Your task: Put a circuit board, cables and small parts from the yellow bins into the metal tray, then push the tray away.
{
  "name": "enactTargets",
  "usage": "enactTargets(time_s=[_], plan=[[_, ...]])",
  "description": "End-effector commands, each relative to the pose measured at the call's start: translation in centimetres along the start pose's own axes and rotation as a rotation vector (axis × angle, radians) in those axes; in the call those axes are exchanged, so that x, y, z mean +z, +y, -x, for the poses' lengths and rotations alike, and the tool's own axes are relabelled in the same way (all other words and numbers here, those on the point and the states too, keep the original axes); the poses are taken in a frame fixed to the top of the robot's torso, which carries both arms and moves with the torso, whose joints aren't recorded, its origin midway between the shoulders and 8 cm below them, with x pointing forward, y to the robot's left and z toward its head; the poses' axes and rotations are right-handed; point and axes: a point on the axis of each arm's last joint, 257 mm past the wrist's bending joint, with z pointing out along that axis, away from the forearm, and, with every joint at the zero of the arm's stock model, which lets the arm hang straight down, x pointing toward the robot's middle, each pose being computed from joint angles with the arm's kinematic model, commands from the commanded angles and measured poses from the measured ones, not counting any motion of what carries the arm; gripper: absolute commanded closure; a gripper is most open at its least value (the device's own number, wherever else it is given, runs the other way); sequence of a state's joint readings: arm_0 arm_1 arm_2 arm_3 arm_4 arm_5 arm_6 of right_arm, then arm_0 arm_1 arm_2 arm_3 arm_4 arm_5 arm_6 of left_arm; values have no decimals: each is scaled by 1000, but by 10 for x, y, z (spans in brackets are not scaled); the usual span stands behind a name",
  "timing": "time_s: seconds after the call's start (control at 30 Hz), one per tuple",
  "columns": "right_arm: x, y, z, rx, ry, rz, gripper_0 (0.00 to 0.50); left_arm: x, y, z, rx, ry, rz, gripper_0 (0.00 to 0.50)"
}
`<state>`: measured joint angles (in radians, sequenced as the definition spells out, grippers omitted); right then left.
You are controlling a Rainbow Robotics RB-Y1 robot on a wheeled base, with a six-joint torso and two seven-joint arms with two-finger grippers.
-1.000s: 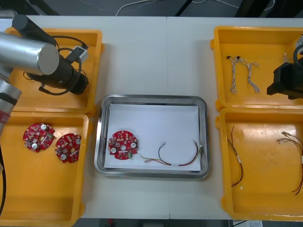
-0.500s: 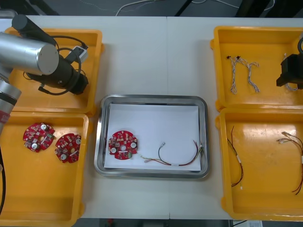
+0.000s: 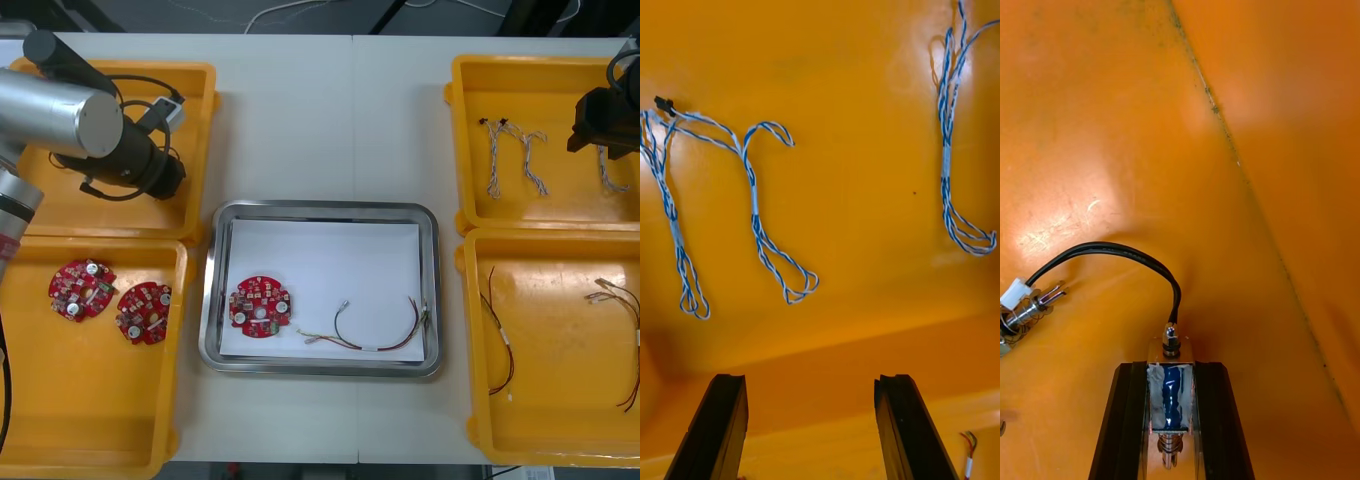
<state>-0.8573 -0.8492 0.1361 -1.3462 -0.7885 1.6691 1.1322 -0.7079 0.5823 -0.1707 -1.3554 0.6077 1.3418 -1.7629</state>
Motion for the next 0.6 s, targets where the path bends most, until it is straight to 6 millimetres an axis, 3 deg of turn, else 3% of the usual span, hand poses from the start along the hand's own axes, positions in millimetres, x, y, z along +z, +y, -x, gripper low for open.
enactTargets(time_s=[0.03,0.27,0.6], plan=[[-1,24,25,-79,-73,20,0,-24,27,18,48,-35,31,500],[27,37,35,-82,-116,48,0,-25,26,18,43,-40,24,500],[50,41,43,-115,-157,37,0,-26,28,19,38,-44,21,500]])
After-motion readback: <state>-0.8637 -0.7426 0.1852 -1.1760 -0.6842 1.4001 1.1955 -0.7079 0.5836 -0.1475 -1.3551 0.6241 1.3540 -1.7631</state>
